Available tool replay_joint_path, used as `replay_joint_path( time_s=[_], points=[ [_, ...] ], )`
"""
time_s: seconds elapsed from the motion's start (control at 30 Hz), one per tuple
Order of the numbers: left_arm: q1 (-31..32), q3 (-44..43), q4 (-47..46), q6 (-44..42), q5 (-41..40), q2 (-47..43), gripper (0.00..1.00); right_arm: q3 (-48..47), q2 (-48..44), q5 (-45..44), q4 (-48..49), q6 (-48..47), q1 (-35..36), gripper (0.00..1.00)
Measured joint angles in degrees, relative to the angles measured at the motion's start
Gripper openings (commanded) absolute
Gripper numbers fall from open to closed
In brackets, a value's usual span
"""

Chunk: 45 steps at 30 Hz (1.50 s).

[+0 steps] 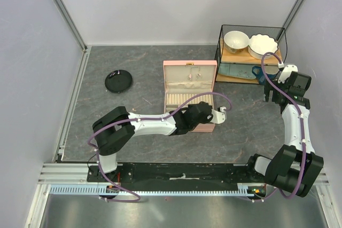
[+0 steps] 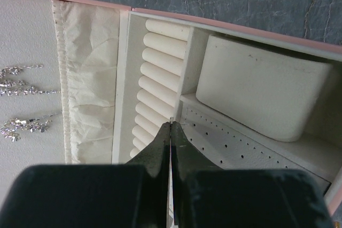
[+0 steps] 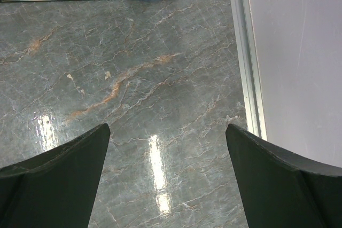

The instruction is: Organize the mixed jewelry

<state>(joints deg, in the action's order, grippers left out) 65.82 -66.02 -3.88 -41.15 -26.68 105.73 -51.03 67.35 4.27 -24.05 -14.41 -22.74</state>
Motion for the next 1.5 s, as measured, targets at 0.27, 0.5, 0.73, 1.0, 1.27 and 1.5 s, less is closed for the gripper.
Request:
replay_joint_path(
  time_s=[0.27,0.5,0.73,1.0,1.27,1.5],
  points=[
    [0.00,0.76,-1.05,-0.92,-0.59,0.02,0.02,0.00,0.00,0.02,0.02,0.00,0.00,0.98],
    [0.13,0.92,-1.22,-0.98,-0.90,0.02,0.01,0.02,0.00,0.02,0.00,-0.02,0.00,0.98],
    [0.31,1.27,-1.97,-0.98,-0.90,0.02,0.02,0.02,0.00,0.02,0.00,-0.04,0.00,0.98],
    [0.59,1.31,-2.03,-1.03,-0.92,0.02,0.02,0.02,0.00,0.02,0.00,-0.35,0.00,0.98],
    [0.59,1.73,-2.23,-1.57,-1.73,0.04,0.02,0.02,0.00,0.02,0.00,-0.39,0.00,0.98],
    [0.59,1.75,-2.29,-1.81,-1.73,0.20,0.02,0.02,0.00,0.02,0.00,-0.39,0.00,0.98]
  ],
)
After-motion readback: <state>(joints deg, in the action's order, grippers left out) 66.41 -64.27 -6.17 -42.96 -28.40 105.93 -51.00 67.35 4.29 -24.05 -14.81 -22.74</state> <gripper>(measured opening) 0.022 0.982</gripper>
